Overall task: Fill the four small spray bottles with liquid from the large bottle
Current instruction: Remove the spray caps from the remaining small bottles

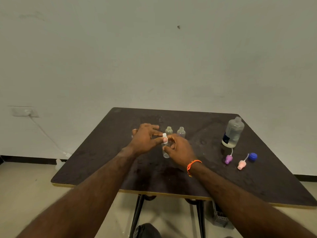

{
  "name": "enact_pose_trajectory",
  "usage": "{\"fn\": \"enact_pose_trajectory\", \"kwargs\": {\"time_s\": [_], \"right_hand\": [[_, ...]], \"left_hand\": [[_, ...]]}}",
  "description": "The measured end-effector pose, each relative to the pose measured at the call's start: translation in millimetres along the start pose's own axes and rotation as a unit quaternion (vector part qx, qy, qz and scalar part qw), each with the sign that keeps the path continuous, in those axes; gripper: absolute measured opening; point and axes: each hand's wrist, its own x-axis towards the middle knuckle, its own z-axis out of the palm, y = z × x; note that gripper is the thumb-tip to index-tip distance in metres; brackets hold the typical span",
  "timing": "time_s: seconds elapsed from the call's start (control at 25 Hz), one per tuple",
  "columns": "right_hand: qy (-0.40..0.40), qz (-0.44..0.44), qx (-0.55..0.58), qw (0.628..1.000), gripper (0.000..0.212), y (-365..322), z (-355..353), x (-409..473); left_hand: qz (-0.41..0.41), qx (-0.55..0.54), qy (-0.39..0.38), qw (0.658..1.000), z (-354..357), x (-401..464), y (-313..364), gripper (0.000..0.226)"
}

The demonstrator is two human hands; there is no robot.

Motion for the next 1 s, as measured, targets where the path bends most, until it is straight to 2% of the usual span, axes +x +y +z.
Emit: {"fn": "enact_pose_trajectory", "kwargs": {"time_s": [0.08,0.2,0.4,0.52,0.68,0.84,0.92,1.0], "right_hand": [[0.012,0.013,-0.039,0.999,0.025,9,-15,-16],[0.016,0.039,-0.065,0.997,0.028,22,-32,-29],[0.028,0.076,-0.042,0.996,0.025,34,-45,-41],[0.055,0.073,-0.028,0.995,0.016,37,-45,-44],[0.077,0.048,-0.064,0.994,0.030,38,-46,-38],[0.024,-0.001,-0.111,0.994,0.025,37,-52,-30],[-0.016,-0.020,-0.081,0.996,0.018,38,-58,-30],[-0.039,-0.032,-0.021,0.999,0.034,37,-64,-35]], "left_hand": [[0.011,-0.054,-0.061,0.997,13,-12,13,0.031],[0.008,-0.007,-0.120,0.993,38,-28,32,0.044],[-0.004,-0.046,-0.026,0.999,83,-42,54,0.047],[-0.015,-0.057,0.040,0.997,98,-42,56,0.035],[-0.029,-0.078,0.050,0.995,104,-42,59,0.032],[-0.022,-0.088,0.046,0.995,106,-38,55,0.029],[-0.023,-0.104,0.044,0.993,107,-38,53,0.030],[-0.033,-0.108,0.044,0.993,107,-38,53,0.034]]}}
